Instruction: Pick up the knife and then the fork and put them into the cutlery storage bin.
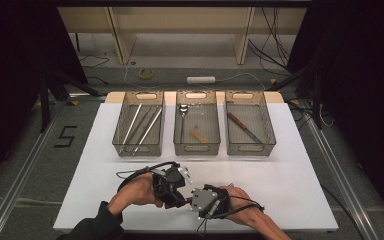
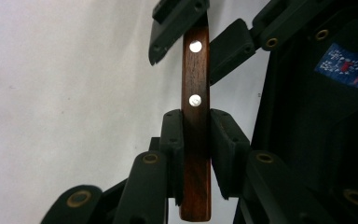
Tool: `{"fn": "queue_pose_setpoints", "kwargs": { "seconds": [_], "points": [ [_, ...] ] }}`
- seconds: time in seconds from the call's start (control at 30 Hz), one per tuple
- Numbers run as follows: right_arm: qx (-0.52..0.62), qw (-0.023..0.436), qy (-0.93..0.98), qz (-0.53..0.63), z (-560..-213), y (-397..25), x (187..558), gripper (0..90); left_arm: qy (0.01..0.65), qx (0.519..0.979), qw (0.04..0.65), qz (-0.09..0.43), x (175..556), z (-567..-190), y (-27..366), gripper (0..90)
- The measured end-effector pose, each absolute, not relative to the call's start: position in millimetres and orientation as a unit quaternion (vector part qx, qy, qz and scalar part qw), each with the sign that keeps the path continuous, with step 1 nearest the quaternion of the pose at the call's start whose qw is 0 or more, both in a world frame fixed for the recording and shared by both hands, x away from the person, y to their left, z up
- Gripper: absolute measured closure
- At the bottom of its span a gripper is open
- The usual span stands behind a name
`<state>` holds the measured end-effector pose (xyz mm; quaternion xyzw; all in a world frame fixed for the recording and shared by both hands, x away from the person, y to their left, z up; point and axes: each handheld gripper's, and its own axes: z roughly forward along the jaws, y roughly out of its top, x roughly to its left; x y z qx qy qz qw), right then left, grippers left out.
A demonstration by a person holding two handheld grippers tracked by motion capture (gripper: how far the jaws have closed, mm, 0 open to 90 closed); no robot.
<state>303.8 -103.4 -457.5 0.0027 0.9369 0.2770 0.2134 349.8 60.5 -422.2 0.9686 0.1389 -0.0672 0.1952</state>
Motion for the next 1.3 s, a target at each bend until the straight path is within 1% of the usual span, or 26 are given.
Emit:
{"fn": "queue_pose_setpoints", "kwargs": {
  "seconds": [0.07, 0.13, 0.17, 0.23, 0.33, 0.47, 0.57, 0.6, 0.63, 0.67, 0.77, 0.87, 0.97, 1.1, 1.3],
  "points": [
    [-0.005, 0.213, 0.938, 0.275, -458, -103, 302, 70.3, 0.136, 0.969, 0.195, -0.068, 350, -422, 60, 75.3],
    [-0.015, 0.216, 0.939, 0.267, -458, -102, 301, 72.0, 0.134, 0.969, 0.194, -0.069, 350, -422, 60, 75.3],
    [-0.017, 0.223, 0.937, 0.268, -458, -102, 300, 72.7, 0.133, 0.969, 0.196, -0.069, 350, -422, 60, 75.3],
    [-0.025, 0.219, 0.940, 0.258, -458, -103, 300, 74.3, 0.135, 0.967, 0.203, -0.071, 350, -422, 61, 75.2],
    [-0.048, 0.230, 0.939, 0.250, -458, -103, 299, 76.1, 0.134, 0.966, 0.208, -0.075, 350, -422, 62, 75.0],
    [-0.060, 0.235, 0.940, 0.241, -461, -103, 297, 77.9, 0.142, 0.962, 0.221, -0.072, 354, -421, 64, 72.0],
    [-0.062, 0.228, 0.941, 0.244, -458, -105, 297, 78.0, 0.141, 0.960, 0.234, -0.064, 354, -419, 68, 61.8],
    [-0.064, 0.231, 0.940, 0.244, -458, -106, 297, 78.0, 0.145, 0.957, 0.243, -0.062, 355, -418, 70, 56.3],
    [-0.067, 0.230, 0.940, 0.242, -458, -106, 297, 78.0, 0.145, 0.956, 0.246, -0.061, 356, -417, 72, 52.8],
    [-0.067, 0.226, 0.942, 0.240, -458, -107, 296, 78.0, 0.146, 0.956, 0.249, -0.058, 356, -416, 74, 51.3],
    [-0.065, 0.226, 0.941, 0.242, -457, -108, 297, 78.0, 0.153, 0.949, 0.272, -0.048, 356, -412, 80, 41.6],
    [-0.055, 0.229, 0.940, 0.246, -456, -111, 299, 78.0, 0.165, 0.936, 0.309, -0.038, 357, -409, 88, 37.3],
    [-0.044, 0.232, 0.939, 0.251, -453, -116, 301, 78.0, 0.182, 0.923, 0.337, -0.025, 359, -406, 96, 35.3],
    [-0.016, 0.235, 0.938, 0.254, -449, -124, 306, 78.0, 0.198, 0.907, 0.372, 0.005, 359, -404, 106, 32.4],
    [0.021, 0.237, 0.934, 0.267, -442, -138, 318, 78.0, 0.221, 0.885, 0.408, 0.045, 358, -406, 119, 28.9]
  ]
}}
